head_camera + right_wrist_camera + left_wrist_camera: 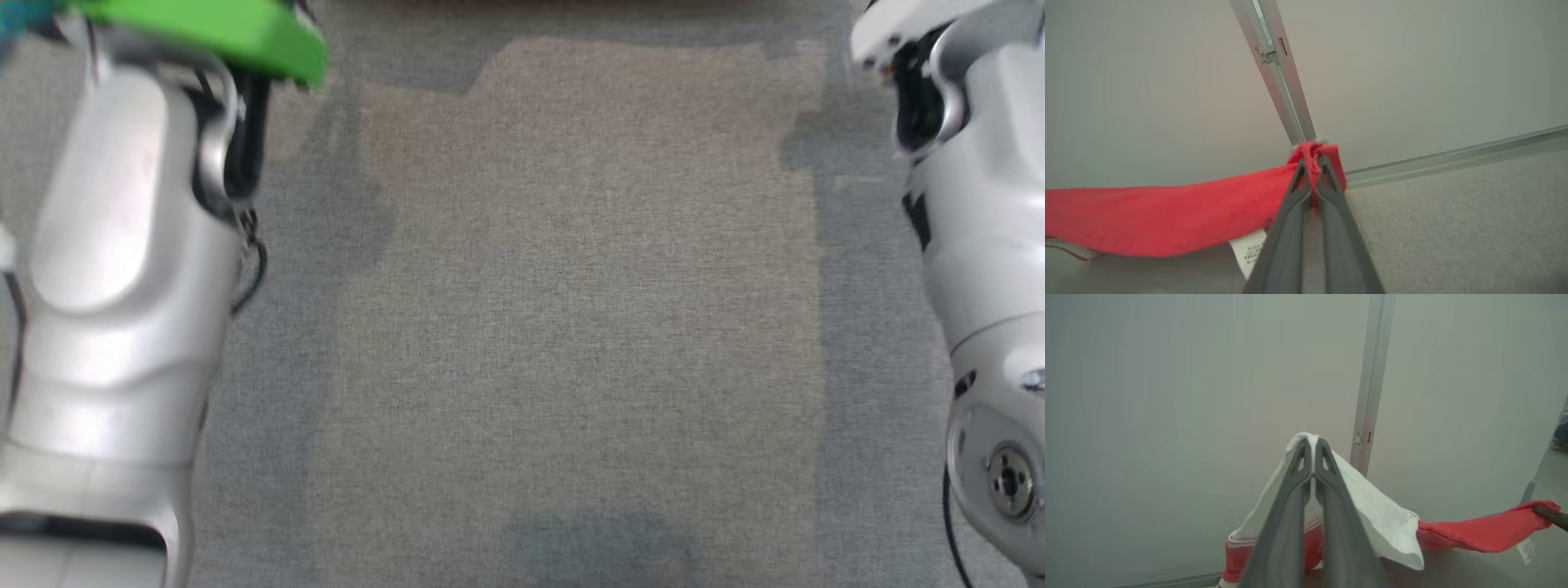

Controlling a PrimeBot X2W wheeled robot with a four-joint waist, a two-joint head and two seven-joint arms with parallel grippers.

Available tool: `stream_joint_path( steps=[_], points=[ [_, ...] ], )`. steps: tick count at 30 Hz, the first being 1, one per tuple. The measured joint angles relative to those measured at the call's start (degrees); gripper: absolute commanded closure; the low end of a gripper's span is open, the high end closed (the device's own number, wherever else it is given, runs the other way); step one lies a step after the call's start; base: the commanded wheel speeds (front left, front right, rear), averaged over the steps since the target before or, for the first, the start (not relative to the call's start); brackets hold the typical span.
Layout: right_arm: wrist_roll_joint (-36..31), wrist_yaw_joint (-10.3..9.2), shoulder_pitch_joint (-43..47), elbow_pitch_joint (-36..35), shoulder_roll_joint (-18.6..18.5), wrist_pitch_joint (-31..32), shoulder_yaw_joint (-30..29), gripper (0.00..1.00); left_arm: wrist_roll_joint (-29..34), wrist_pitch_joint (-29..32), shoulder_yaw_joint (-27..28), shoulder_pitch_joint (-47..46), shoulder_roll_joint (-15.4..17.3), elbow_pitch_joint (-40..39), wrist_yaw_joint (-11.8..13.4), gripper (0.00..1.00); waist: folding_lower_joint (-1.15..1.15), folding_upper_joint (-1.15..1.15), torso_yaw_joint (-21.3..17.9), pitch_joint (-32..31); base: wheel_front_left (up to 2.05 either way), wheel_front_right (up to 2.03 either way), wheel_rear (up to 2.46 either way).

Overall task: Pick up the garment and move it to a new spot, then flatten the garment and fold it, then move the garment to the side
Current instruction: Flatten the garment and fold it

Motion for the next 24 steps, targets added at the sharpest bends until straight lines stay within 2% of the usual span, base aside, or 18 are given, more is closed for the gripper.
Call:
stream_joint_path(
  steps=[5,9,17,24],
  points=[
    [7.25,0.01,5.36,1.13,0.68,-2.58,4.43,1.00,-0.46,-1.58,0.18,11.18,1.15,-5.66,-0.09,1.00,0.00,0.00,0.90,2.50,0.00,0.00,0.00],
    [13.29,0.00,10.74,-2.03,0.25,-3.74,9.02,1.00,-0.03,-1.97,0.14,19.52,2.47,-12.18,0.78,1.00,0.00,0.00,0.54,2.86,0.00,0.00,0.00],
    [22.93,0.00,21.02,-11.81,-1.53,-5.27,15.79,1.00,-0.69,-1.48,0.98,34.95,4.32,-24.53,5.23,1.00,0.00,0.00,-1.54,0.88,0.00,0.00,0.00],
    [24.79,0.01,29.45,-21.27,-1.69,-5.58,17.42,1.00,-2.32,-1.24,3.86,47.09,6.49,-29.83,9.18,1.00,-0.01,0.00,-3.31,-1.70,0.00,0.00,0.00]
  ],
)
